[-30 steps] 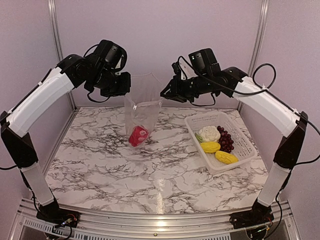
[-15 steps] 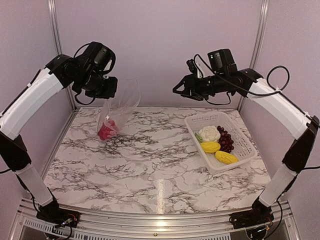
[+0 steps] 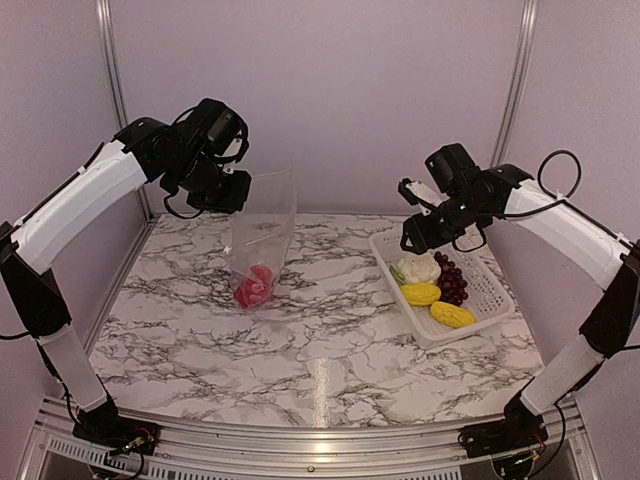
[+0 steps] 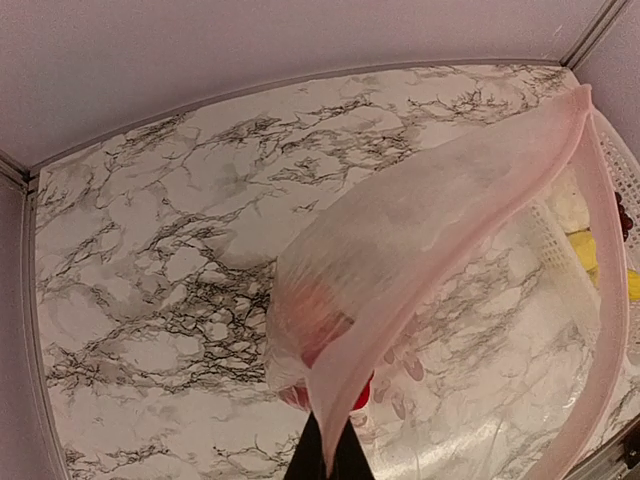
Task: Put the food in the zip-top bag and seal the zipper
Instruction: Adjust the fake vegetable in the bin.
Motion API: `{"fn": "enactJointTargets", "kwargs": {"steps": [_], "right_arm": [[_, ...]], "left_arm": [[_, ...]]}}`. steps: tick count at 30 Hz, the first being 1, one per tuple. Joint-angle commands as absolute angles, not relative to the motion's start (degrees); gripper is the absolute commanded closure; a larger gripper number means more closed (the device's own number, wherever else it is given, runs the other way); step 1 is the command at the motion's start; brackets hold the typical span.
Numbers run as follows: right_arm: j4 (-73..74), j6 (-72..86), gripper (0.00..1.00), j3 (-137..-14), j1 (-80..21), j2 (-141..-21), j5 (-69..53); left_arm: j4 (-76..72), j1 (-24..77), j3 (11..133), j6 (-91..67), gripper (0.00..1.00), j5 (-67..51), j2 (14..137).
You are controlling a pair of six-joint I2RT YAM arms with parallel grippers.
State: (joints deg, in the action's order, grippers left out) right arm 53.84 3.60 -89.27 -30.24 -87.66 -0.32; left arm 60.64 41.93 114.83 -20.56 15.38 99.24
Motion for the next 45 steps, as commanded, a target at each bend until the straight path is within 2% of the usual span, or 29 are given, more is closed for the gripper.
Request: {"fn": "enactJointTargets", "kwargs": {"steps": [1, 14, 21, 29, 36, 45], "right_arm": [[57.5, -2.9, 0.44, -85.8, -30.0, -90.4, 4.6], [57.8, -1.8, 0.47, -82.7, -28.4, -98.1, 12.8], [56.6, 0.5, 0.34, -86.5, -24.5, -104.4, 8.5], [50.6, 5.3, 0.33, -88.0, -19.6, -105.3, 1.6], [46.2, 7.7, 0.31, -86.0, -18.4, -105.2, 2.7], [47.2, 7.9, 0.16, -94.3, -18.0, -111.0, 5.9]], "left_arm": [[59.2, 41.9, 112.8, -21.2, 1.0, 11.7, 98.8], [56.2, 41.8, 109.1, -22.4, 1.0, 5.5, 96.6], [54.5, 41.8, 107.4, -23.9, 1.0, 2.5, 96.0], [53.8, 41.8, 107.8, -24.8, 1.0, 0.5, 96.5], [53.5, 41.8, 108.0, -25.1, 1.0, 0.4, 96.8], [53.5, 41.8, 107.3, -25.8, 1.0, 0.3, 97.1]]}}
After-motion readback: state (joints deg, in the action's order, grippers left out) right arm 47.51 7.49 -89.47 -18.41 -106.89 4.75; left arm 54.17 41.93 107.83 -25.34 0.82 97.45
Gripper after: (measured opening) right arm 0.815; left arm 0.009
